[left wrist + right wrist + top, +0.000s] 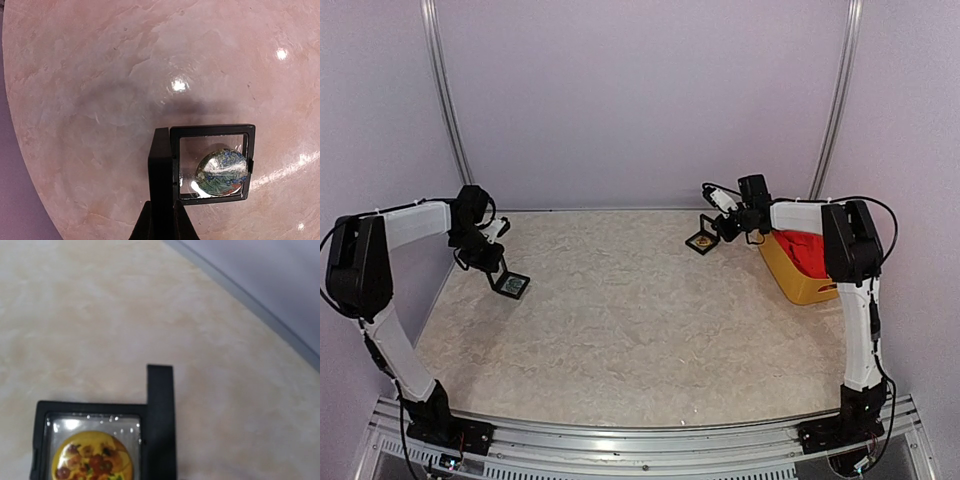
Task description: Pin the brooch onto the clothing
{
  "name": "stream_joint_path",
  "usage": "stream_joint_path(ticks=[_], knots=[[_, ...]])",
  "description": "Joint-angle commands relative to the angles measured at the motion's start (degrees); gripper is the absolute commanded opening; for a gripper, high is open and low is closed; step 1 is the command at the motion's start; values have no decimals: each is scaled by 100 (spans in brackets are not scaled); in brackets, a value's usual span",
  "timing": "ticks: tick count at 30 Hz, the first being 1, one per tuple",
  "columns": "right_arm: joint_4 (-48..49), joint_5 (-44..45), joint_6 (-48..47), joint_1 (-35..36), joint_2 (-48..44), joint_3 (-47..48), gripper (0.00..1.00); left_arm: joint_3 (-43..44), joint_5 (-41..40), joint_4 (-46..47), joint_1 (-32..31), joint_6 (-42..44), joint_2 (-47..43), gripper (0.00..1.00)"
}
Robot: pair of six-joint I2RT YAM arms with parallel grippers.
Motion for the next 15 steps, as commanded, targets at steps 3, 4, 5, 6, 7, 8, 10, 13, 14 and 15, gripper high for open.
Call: stream_joint_path(ticks=[3, 4, 5, 6, 7, 8, 10, 13, 14, 15], knots=[[97, 298, 136, -161, 289, 468, 0, 232, -71, 60, 522, -31, 108, 0], [113, 317, 136, -177, 308, 497, 0, 253, -80, 71, 702, -34, 133, 0], [139, 344, 140, -195, 327, 516, 0, 278, -119, 73, 786, -40, 168, 0], [159, 369, 137, -208, 346, 540, 0, 301, -189, 74, 848, -44, 194, 0], [174, 417, 120, -210, 364, 561, 0, 327, -270, 80, 923, -51, 254, 0], [191, 456, 106, -216, 374, 574, 0, 346, -332, 95, 972, -57, 297, 0], [220, 459, 77, -234, 380, 588, 0, 354, -342, 152, 1093, -62, 354, 0], [220, 424, 37, -244, 402, 614, 0, 351, -421, 249, 1227, -64, 411, 0], [199, 408, 17, -246, 413, 646, 0, 345, -441, 289, 1274, -67, 418, 0], [178, 402, 11, -249, 427, 684, 0, 335, -447, 327, 1327, -69, 429, 0]])
